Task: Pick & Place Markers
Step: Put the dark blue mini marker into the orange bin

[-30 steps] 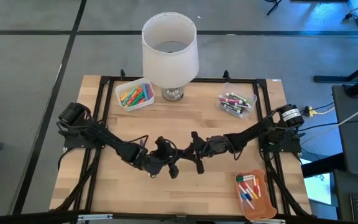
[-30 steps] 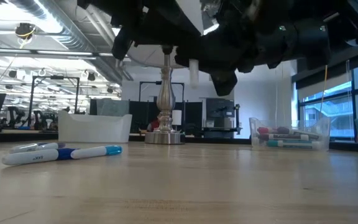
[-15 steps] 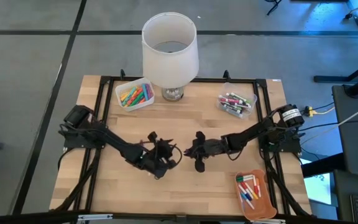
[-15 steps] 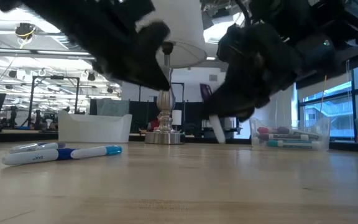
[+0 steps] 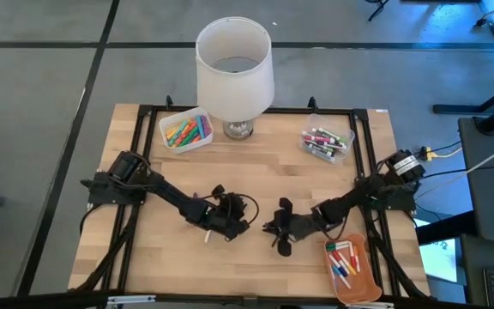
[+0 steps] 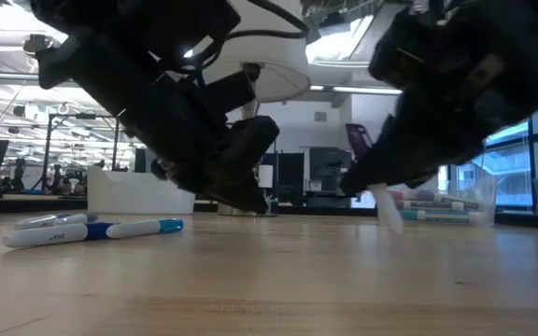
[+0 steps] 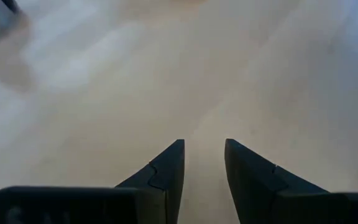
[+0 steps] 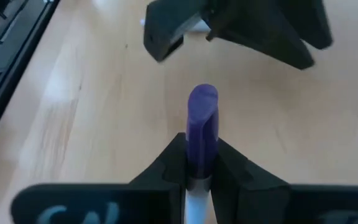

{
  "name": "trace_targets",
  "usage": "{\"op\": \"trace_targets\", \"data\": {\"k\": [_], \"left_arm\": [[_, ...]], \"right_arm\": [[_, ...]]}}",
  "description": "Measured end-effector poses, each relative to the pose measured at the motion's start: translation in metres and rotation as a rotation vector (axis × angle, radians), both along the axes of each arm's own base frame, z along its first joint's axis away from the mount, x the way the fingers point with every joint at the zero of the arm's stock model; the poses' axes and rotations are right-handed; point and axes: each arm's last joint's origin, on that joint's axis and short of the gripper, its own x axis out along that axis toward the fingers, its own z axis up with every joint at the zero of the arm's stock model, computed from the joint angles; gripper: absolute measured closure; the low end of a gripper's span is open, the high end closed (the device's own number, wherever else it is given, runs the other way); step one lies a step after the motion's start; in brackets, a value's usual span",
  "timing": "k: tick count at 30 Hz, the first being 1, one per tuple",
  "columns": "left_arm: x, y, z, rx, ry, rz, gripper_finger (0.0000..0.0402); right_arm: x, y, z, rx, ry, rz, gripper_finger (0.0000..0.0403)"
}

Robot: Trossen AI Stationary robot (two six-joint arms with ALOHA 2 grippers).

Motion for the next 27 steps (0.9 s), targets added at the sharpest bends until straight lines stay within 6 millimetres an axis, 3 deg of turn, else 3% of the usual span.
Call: {"op": "trace_targets", "data": {"k": [10,16,22,27], "left_arm": [[-0.007,-0.024,-0.001,-0.037,-0.043,-0.031,0.0291],[-0.013,-0.036,0.000,0.010,-0.074,-0.027,0.0291],[-0.015,-0.039,0.001,0.026,-0.081,-0.025,0.0290],[-0.015,-0.039,-0.001,0.003,-0.087,-0.020,0.0290]], "right_arm": [[-0.023,0.036,-0.002,0.004,0.003,0.001,0.0360],[-0.024,0.057,0.010,-0.020,0.012,0.044,0.0360],[-0.024,0.075,0.031,-0.220,0.203,0.016,0.0360],[-0.039,0.084,0.061,-0.393,0.355,-0.082,0.0360]]}}
